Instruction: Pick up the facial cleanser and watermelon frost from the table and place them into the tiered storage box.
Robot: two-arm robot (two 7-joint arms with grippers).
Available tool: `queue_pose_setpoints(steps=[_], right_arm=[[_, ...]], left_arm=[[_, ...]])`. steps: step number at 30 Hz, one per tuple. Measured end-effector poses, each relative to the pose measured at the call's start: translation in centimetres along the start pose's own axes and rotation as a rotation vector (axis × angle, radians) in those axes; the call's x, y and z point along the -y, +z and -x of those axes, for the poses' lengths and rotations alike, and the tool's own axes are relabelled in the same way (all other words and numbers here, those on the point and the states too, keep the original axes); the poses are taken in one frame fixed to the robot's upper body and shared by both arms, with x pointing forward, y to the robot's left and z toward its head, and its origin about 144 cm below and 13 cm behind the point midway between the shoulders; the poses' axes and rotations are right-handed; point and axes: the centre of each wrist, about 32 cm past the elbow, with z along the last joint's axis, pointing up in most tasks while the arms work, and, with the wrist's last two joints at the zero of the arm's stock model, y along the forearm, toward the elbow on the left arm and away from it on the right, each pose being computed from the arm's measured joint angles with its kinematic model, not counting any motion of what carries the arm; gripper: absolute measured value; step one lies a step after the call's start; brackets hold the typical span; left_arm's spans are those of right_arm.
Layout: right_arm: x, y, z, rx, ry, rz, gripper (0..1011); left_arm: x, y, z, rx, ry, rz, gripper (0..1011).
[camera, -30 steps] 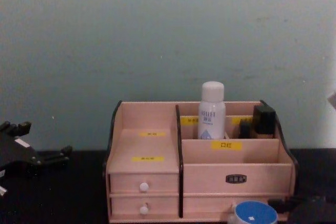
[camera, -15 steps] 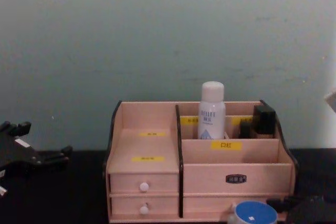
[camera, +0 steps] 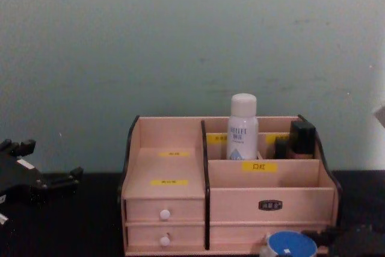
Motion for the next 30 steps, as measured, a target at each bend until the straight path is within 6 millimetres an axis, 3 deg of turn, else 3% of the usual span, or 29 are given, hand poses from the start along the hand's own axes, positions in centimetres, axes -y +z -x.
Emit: queue_pose_setpoints(steps=[15,30], right_arm=[[0.1,0.0,0.0,-0.003,0.0,-0.001,706],[3.1,2.0,0.6,0.01,0.069,-0.079,706]], left_arm=[[0.0,0.0,0.0,0.0,0.0,0.0,1001],[0.0,0.0,0.0,0.0,0.0,0.0,1001]])
